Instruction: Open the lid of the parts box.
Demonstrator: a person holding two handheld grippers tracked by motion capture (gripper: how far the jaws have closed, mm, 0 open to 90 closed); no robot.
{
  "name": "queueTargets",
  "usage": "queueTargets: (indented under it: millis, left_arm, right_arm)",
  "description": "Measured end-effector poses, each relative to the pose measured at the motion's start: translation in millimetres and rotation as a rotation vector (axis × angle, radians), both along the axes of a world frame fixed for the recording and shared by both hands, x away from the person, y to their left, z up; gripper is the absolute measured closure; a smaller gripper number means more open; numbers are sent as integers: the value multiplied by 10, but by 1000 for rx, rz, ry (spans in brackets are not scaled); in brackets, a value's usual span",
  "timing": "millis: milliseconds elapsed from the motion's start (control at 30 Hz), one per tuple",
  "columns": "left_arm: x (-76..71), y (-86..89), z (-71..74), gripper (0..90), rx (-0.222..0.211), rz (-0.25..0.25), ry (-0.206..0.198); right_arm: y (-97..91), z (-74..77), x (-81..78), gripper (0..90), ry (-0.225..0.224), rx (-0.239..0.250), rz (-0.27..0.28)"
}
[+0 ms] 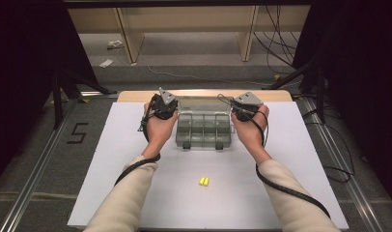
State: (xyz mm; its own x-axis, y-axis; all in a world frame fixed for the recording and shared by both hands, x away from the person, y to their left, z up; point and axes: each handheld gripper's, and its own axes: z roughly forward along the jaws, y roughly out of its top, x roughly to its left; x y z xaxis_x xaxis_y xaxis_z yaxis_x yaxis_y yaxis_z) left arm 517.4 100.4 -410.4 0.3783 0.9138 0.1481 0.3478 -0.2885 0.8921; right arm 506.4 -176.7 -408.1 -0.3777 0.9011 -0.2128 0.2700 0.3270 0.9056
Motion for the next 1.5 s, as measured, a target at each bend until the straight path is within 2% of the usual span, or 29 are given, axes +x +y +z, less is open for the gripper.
queueTargets:
  millis: [433,800,1500]
  left_arm:
    - [88,-17,21,849,0,7,11]
    - [154,-21,32,846,7,7,18]
    - [255,-26,33,842,-8,11,28]
  right_arm:
    - [4,30,98,848,21,17,-12]
    - [8,35,174,847,21,32,-21]
    - [8,11,260,852,15,62,-37]
